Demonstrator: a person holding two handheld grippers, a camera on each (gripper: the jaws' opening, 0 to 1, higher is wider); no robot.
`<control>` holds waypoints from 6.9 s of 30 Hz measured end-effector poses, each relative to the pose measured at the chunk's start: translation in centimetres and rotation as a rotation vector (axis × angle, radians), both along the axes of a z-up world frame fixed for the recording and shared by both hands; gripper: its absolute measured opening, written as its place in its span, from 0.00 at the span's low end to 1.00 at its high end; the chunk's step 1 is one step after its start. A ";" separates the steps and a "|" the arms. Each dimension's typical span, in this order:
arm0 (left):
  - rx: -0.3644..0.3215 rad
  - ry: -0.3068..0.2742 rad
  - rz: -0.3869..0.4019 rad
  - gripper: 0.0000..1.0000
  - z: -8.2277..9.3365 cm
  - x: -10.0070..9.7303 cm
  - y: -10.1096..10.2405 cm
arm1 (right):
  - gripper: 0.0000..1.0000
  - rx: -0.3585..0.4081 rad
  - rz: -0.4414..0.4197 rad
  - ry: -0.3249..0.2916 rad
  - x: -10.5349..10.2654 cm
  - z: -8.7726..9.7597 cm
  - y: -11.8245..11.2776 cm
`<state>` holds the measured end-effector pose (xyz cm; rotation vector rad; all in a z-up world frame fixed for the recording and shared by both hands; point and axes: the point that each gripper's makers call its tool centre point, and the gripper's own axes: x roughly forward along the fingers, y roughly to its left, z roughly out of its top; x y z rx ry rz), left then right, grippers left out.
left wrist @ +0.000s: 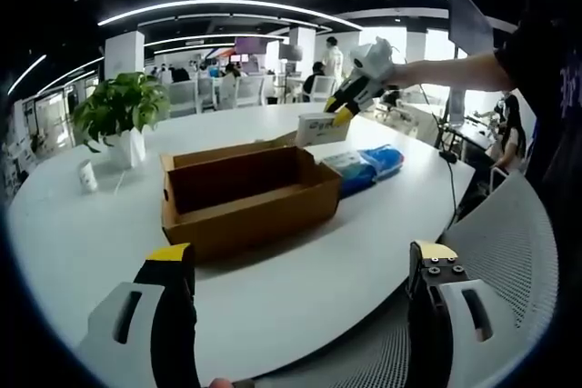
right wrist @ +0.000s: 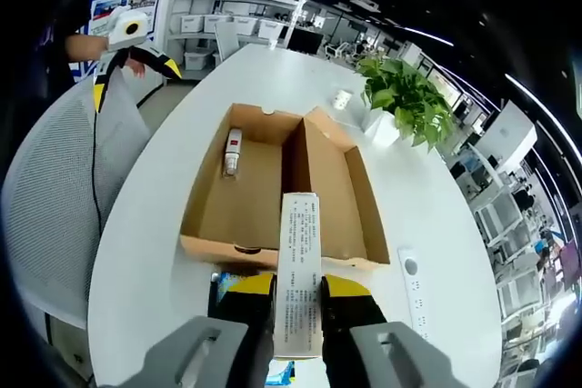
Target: Operate the shoe box by opening the lid, removing the specified soft item, and placing it in the target area until the item is outside and the box remains undamaged.
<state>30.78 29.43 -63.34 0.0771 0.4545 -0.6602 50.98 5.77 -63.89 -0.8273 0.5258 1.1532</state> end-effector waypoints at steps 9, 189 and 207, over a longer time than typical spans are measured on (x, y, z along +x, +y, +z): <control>0.010 -0.001 0.001 0.98 -0.1 0.0 0.0 | 0.14 -0.014 -0.016 -0.002 0.3 -0.4 -1.5; 0.054 0.071 0.011 0.94 -1.5 -0.1 0.2 | 0.15 -0.514 -0.116 0.064 2.4 -11.0 -21.4; 0.057 0.076 0.008 0.93 -1.6 -0.1 0.2 | 0.16 -0.512 -0.117 0.070 2.4 -11.0 -21.4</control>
